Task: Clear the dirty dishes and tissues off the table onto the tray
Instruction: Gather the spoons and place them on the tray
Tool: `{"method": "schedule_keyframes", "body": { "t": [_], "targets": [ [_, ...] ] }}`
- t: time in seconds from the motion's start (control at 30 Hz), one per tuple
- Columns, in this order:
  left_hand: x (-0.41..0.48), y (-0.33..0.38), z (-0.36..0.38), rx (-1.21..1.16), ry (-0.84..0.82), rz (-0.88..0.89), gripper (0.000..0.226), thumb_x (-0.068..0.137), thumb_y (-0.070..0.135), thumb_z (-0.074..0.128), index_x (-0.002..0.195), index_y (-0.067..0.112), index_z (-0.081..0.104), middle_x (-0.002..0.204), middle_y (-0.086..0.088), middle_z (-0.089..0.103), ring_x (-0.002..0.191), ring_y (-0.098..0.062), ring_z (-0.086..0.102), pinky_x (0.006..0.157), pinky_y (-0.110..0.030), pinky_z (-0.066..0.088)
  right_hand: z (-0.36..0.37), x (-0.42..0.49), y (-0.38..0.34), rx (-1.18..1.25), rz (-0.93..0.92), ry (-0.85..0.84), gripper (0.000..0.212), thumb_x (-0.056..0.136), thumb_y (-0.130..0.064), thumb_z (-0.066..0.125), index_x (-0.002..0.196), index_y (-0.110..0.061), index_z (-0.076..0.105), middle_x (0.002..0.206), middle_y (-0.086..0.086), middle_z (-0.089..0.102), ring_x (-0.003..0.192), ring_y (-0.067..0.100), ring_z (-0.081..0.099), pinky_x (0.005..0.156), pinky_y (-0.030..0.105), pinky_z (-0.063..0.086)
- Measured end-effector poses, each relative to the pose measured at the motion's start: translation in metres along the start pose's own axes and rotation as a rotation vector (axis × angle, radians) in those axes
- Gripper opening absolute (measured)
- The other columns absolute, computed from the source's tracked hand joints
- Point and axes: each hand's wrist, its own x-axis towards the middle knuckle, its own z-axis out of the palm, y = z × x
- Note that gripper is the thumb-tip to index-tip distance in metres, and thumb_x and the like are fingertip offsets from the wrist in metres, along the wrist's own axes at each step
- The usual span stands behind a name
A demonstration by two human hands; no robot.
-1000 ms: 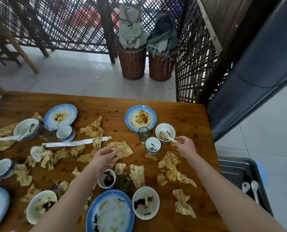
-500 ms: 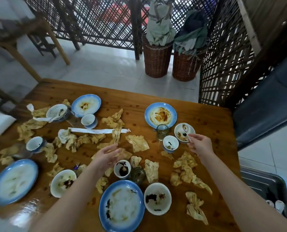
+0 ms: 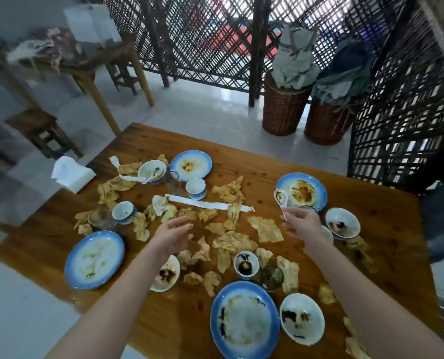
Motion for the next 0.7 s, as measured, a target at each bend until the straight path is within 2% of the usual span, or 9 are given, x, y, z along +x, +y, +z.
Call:
{"method": "schedule_keyframes", "body": {
  "t": [0.13, 0.23, 0.33, 0.43, 0.53, 0.63, 0.7],
  "targets": [
    [0.027, 0.02, -0.045, -0.024, -0.02, -0.003, 0.018, 0.088, 0.016, 0.068, 0.104, 0.024, 0.064, 0.102, -0.002, 0.069, 0.083, -0.015, 0.065, 0.065, -0.026, 0.047, 0.056, 0.0, -0.012, -0.02, 0.001, -0.012, 0.01, 0.092, -0.019, 0.061, 0.096, -0.022, 0.07, 0.092, -0.004, 0.069, 0.082, 0.014, 0.065, 0.061, 0.027, 0.048],
    [0.051, 0.036, -0.084, -0.021, -0.014, 0.013, 0.02, 0.088, 0.018, 0.068, 0.106, 0.023, 0.063, 0.085, -0.001, 0.07, 0.072, -0.012, 0.064, 0.057, -0.023, 0.042, 0.099, 0.001, -0.02, -0.03, 0.035, 0.006, 0.01, 0.092, -0.018, 0.061, 0.092, -0.022, 0.07, 0.09, -0.003, 0.069, 0.08, 0.015, 0.065, 0.061, 0.028, 0.049],
    [0.079, 0.05, -0.117, -0.041, -0.013, -0.002, 0.02, 0.089, 0.017, 0.067, 0.109, 0.019, 0.062, 0.084, -0.003, 0.071, 0.066, -0.012, 0.065, 0.051, -0.021, 0.044, 0.137, 0.002, -0.026, -0.032, 0.065, 0.027, 0.01, 0.092, -0.018, 0.062, 0.091, -0.022, 0.071, 0.087, -0.002, 0.069, 0.078, 0.013, 0.065, 0.06, 0.027, 0.05],
    [0.11, 0.06, -0.134, -0.046, -0.022, -0.043, 0.022, 0.092, 0.014, 0.062, 0.115, 0.015, 0.061, 0.095, -0.007, 0.071, 0.077, -0.017, 0.066, 0.058, -0.024, 0.049, 0.165, 0.005, -0.026, -0.01, 0.094, 0.035, 0.009, 0.091, -0.019, 0.063, 0.092, -0.022, 0.072, 0.087, -0.002, 0.07, 0.079, 0.013, 0.066, 0.066, 0.029, 0.051],
    [0.138, 0.068, -0.137, -0.073, -0.04, -0.11, 0.025, 0.094, 0.014, 0.059, 0.119, 0.013, 0.057, 0.101, -0.008, 0.069, 0.079, -0.017, 0.067, 0.055, -0.024, 0.05, 0.18, 0.008, -0.025, -0.019, 0.127, 0.041, 0.01, 0.09, -0.021, 0.065, 0.096, -0.023, 0.072, 0.091, -0.002, 0.071, 0.082, 0.015, 0.067, 0.066, 0.03, 0.049],
    [0.163, 0.074, -0.133, -0.094, -0.038, -0.143, 0.033, 0.097, 0.012, 0.054, 0.129, 0.007, 0.049, 0.104, -0.011, 0.065, 0.086, -0.019, 0.065, 0.068, -0.029, 0.053, 0.183, 0.011, -0.025, -0.01, 0.14, 0.08, 0.011, 0.089, -0.018, 0.065, 0.097, -0.019, 0.072, 0.092, 0.002, 0.071, 0.082, 0.018, 0.066, 0.065, 0.031, 0.049],
    [0.178, 0.08, -0.129, -0.159, 0.019, -0.12, 0.037, 0.097, 0.008, 0.051, 0.133, 0.001, 0.043, 0.104, -0.015, 0.062, 0.084, -0.023, 0.065, 0.07, -0.03, 0.054, 0.179, 0.013, -0.026, -0.007, 0.14, 0.105, 0.012, 0.089, -0.016, 0.064, 0.098, -0.016, 0.072, 0.091, 0.006, 0.071, 0.083, 0.021, 0.067, 0.069, 0.035, 0.055]
  ]
}}
